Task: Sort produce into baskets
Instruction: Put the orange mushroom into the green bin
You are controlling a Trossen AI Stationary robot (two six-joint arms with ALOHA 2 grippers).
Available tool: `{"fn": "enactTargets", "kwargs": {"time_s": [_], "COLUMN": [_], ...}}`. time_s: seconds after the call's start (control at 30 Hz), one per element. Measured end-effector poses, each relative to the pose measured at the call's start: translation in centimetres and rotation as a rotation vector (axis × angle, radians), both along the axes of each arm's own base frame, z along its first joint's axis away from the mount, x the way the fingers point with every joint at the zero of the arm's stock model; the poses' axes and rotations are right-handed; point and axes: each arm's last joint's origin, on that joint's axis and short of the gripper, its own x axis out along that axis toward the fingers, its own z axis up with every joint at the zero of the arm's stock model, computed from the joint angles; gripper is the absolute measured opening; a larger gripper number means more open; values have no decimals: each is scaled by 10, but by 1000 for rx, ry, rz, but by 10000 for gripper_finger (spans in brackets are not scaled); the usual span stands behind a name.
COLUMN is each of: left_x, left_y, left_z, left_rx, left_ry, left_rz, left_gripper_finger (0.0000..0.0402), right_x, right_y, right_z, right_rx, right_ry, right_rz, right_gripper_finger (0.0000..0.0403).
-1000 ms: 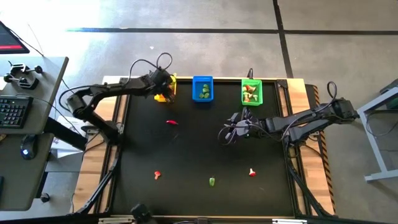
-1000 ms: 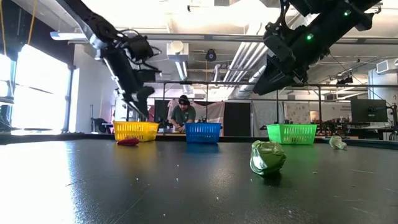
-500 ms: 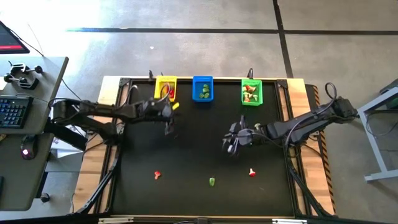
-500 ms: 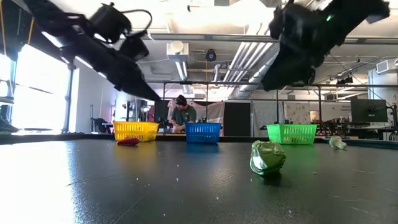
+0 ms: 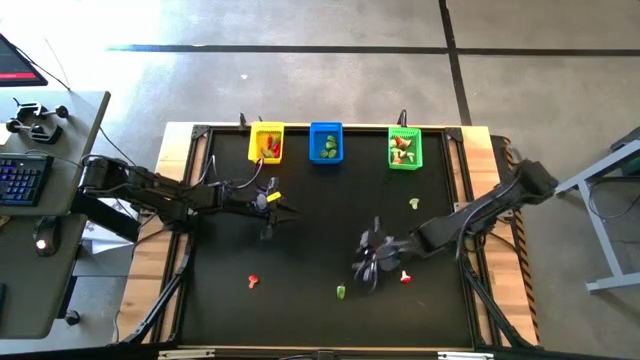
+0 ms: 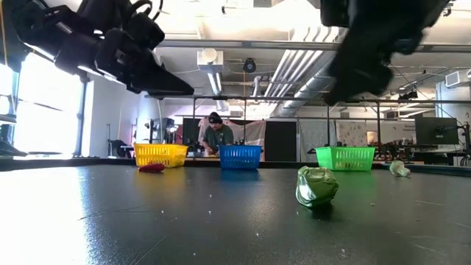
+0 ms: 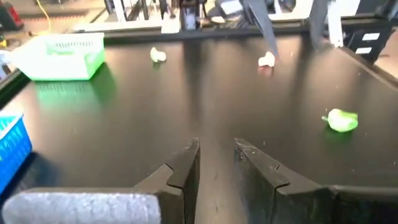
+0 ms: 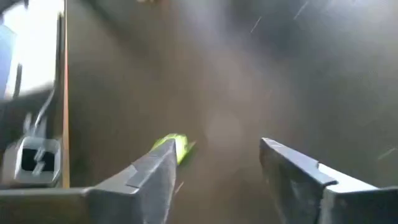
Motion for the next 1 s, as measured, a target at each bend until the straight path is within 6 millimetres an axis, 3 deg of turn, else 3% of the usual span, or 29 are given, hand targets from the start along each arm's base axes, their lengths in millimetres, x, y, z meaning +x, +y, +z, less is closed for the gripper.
{"fn": "enactTargets", "kwargs": {"time_s": [0.13,0.27,0.43,0.57,0.73,1.0], "left_x": [1,1,1,1,4,11], "left_y": [0,0,0,0,1,3], "left_z": [3,3,3,2,-1,-13], "left_rx": [-12,-11,7,1,7,49], "left_ry": [-32,-30,-31,-29,-28,-21], "left_rz": [4,4,-2,-11,-6,-12], "left_gripper_finger": [82,82,82,82,82,82], "right_x": [7,2,-16,-33,-39,-43], "right_y": [23,37,37,31,30,28], "right_z": [-4,8,25,15,-11,-35], "right_rx": [72,41,31,22,29,37], "right_ry": [206,454,704,908,939,890], "right_rz": [50,-26,-153,-143,12,71], "right_gripper_finger": [244,255,256,256,256,230]}}
